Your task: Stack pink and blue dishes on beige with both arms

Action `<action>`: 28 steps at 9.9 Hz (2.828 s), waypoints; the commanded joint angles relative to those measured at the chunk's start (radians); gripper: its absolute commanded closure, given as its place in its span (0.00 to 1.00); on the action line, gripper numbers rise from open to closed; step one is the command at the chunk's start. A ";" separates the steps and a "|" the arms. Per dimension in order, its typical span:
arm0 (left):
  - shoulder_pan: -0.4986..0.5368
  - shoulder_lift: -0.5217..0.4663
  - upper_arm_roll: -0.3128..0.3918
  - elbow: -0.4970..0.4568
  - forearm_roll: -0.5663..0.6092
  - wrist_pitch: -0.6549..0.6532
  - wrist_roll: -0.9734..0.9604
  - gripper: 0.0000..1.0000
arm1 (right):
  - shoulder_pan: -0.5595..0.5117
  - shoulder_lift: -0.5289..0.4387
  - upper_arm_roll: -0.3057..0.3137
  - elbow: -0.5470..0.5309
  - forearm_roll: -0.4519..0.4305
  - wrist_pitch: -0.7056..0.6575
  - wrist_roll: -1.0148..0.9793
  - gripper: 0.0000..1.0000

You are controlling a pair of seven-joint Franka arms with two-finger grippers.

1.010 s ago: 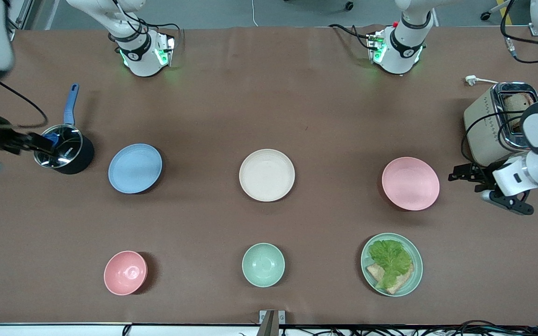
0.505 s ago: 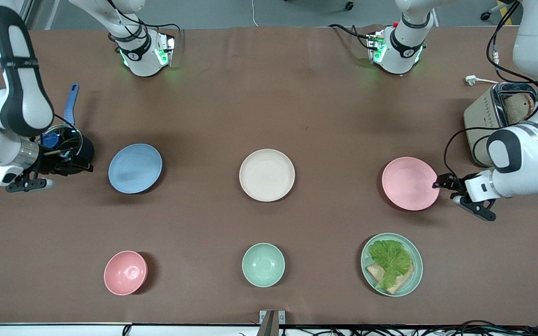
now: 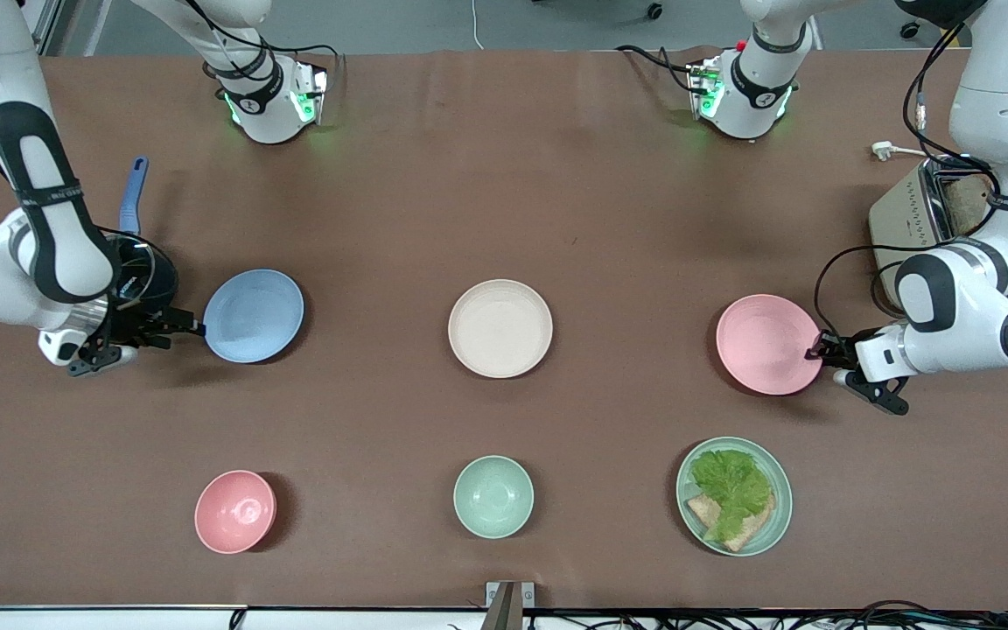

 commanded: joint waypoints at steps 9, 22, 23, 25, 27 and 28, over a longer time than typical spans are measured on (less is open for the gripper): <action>-0.019 -0.077 -0.249 0.093 -0.069 -0.211 -0.438 1.00 | -0.003 -0.017 0.004 -0.019 0.069 -0.122 -0.018 1.00; -0.519 0.075 -0.283 0.096 0.116 0.160 -1.255 0.97 | 0.269 -0.063 0.030 0.411 -0.033 -0.487 0.876 1.00; -0.525 0.086 -0.282 0.096 0.133 0.165 -1.273 0.95 | 0.272 -0.063 0.042 0.397 -0.034 -0.465 0.890 1.00; -0.530 0.096 -0.282 0.102 0.141 0.165 -1.319 0.46 | 0.277 -0.063 0.093 0.378 -0.034 -0.416 0.939 0.99; -0.539 0.098 -0.282 0.136 0.142 0.157 -1.338 0.00 | 0.280 -0.063 0.117 0.369 -0.034 -0.401 0.961 0.99; -0.524 0.080 -0.277 0.142 0.162 0.142 -1.335 0.00 | 0.281 -0.061 0.120 0.356 -0.034 -0.398 0.961 1.00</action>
